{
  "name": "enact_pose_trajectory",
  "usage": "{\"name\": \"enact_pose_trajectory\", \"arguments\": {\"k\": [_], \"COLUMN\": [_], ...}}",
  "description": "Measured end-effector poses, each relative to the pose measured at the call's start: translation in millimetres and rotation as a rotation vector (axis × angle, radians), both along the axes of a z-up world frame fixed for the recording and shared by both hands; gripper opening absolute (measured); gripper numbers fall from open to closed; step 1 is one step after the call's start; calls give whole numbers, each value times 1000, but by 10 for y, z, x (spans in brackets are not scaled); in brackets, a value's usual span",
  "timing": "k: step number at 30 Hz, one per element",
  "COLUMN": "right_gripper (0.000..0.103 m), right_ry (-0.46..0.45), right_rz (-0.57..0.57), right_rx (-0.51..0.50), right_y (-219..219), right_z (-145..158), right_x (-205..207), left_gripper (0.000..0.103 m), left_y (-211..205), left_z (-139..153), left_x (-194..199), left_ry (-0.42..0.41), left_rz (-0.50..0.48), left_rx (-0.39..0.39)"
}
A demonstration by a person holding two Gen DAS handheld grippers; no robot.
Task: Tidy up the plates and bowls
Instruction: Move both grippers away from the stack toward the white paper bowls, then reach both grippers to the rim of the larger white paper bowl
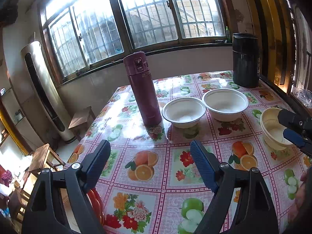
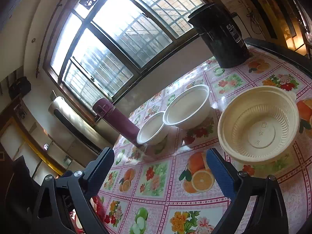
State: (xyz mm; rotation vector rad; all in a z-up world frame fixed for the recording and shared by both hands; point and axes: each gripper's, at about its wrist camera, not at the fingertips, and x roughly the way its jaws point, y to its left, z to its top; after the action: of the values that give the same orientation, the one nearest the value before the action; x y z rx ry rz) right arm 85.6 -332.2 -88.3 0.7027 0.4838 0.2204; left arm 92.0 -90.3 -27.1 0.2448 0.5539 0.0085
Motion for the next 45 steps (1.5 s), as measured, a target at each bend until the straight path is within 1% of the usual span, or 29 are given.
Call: {"name": "enact_pose_trajectory", "arguments": {"k": [10,21,35,37,40,45], "right_gripper": [97,97,97,97,97,97], "right_ry": [4,-11,-40,-41,-31,-39], "right_rz": [-2,-4,-16,-20,-25,-68], "right_rx": [-29,-32,-19,-14,-5,29], "right_y": [-1,-7,-51,-80,-158,-418], "right_z": [1,33,86,100,143,304], "right_x": [18,-8,-42,-18,46,177], "left_gripper": [85,85,85,85,85,85], "left_y": [-99,-129,-227,-231,-201,-207], "left_z": [-66,-80,-43,-22,16,92], "left_x": [169,185,135,203,373,712], "left_ry": [23,29,26,50,104,252], "left_rz": [-9,-11,-29,-46,-67,-133], "left_rx": [2,10,49,53,32,-31]}}
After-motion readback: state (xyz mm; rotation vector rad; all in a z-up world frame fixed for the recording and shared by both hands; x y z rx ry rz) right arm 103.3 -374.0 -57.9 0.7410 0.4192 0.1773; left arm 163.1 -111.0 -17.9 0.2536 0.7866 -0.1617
